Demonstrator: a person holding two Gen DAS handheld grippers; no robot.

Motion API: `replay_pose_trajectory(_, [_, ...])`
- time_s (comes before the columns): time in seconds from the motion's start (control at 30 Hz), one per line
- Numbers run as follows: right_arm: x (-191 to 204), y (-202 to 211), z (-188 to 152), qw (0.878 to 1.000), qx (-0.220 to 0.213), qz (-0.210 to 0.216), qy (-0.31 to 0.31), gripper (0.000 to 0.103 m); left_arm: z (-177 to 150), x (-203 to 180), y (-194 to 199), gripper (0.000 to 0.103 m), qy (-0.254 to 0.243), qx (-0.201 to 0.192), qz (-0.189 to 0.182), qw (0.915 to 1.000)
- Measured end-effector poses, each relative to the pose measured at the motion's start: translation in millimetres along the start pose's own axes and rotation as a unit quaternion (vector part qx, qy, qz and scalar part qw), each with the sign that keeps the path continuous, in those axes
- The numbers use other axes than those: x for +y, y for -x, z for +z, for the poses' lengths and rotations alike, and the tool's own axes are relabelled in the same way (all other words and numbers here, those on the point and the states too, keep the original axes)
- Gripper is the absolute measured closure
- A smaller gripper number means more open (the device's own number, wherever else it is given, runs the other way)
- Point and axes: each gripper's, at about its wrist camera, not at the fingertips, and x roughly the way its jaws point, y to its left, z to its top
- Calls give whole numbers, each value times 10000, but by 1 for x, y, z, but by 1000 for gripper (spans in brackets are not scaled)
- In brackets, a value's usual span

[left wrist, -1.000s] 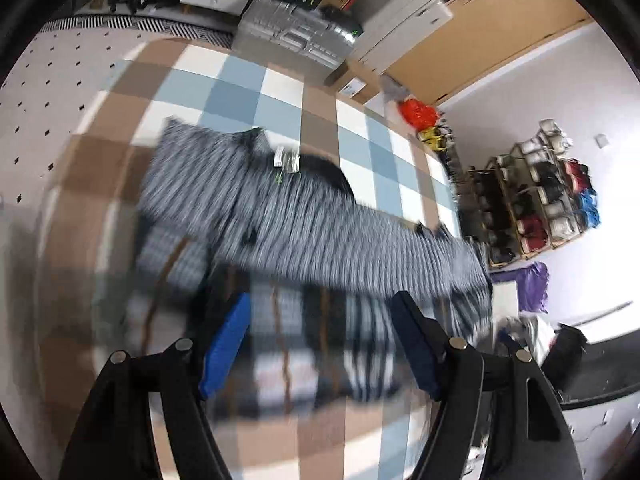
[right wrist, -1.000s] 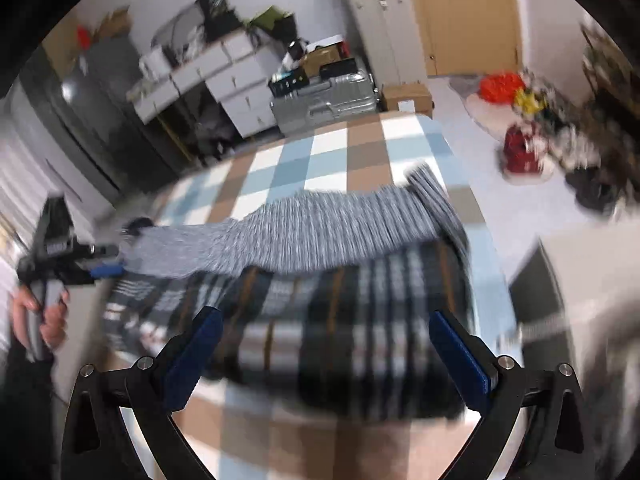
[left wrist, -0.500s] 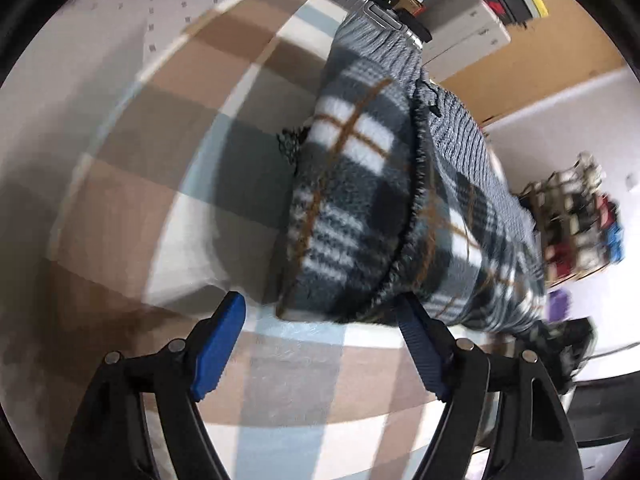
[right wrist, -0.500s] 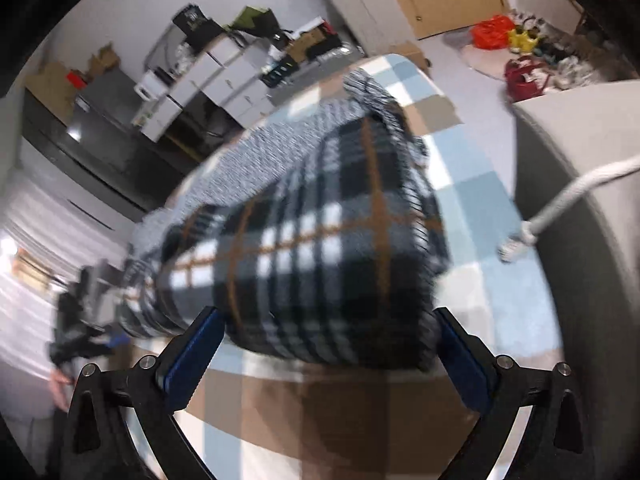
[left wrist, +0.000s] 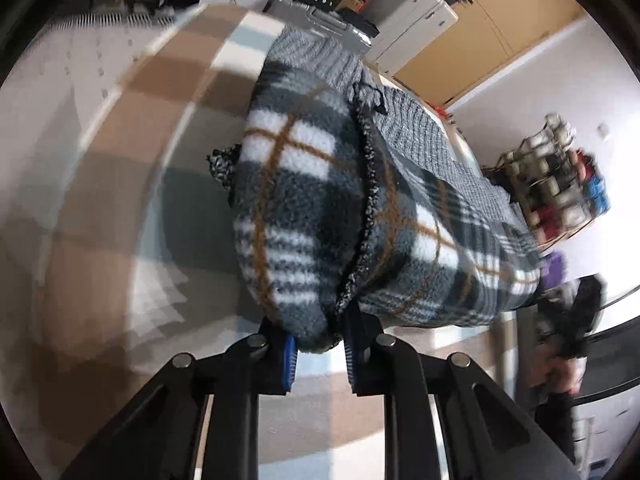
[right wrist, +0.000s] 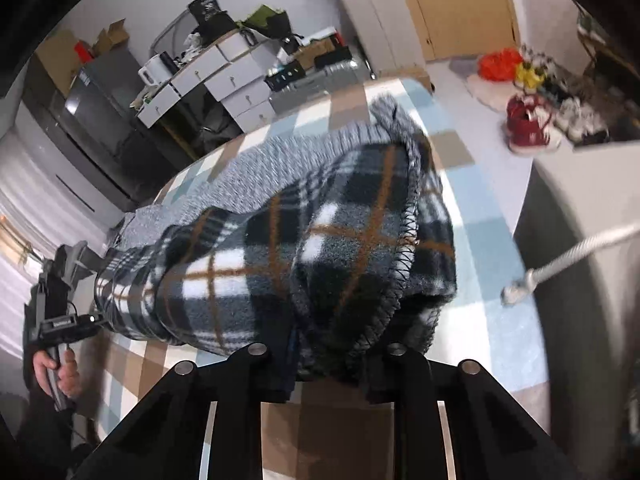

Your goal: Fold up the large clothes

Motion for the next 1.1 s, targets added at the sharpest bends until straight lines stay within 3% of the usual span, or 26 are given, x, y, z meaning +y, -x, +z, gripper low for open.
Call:
replay_pose_trajectory(0.23, [-1, 9, 12, 9992, -63, -368, 141, 84, 29, -14, 3, 90, -410, 34, 486, 9980])
replay_pose_trajectory(0.37, [-14, 5, 17, 9979, 40, -635, 98, 85, 21, -5, -8, 90, -525, 198, 579, 9967])
replay_pose_trajectory(0.57, [-26, -2, 18, 9960, 183, -864, 104, 85, 22, 25, -6, 90, 2, 192, 191, 9996])
replay_pose_trajectory(0.67, [-26, -3, 16, 9948, 222, -961, 240, 83, 19, 24, -6, 89, 4, 117, 165, 9998])
replay_pose_trajectory(0.73, [-36, -8, 13, 9957, 405, -835, -28, 75, 16, 26, -7, 89, 86, 137, 170, 9997])
replay_pose_trajectory(0.77, [-42, -6, 10, 9965, 396, -694, -242, 65, 15, 25, -4, 88, 117, 124, 142, 9998])
replay_pose_trajectory(0.8, [-44, -4, 7, 9967, 415, -612, -339, 50, 12, 24, 0, 86, 155, 138, 39, 9998])
replay_pose_trajectory(0.87, [-47, 4, 2, 9957, 504, -643, -431, 32, 8, 18, 10, 84, 243, 215, -12, 9995])
replay_pose_trajectory(0.93, [-48, 25, -5, 9966, 302, -475, -602, 27, 1, 17, 23, 83, 386, 131, -96, 9991])
replay_pose_trajectory(1.0, [-51, 44, -12, 9953, 236, -182, -919, 0, -11, 14, 43, 81, 478, -76, -184, 9987])
replay_pose_trajectory(1.07, [-52, 63, -23, 9908, 92, 153, -1343, 0, -23, 11, 57, 72, 621, -188, -518, 9965])
replay_pose_trajectory(1.1, [-52, 68, -28, 9884, 84, 360, -1474, 0, -31, 8, 62, 66, 718, -227, -894, 9931])
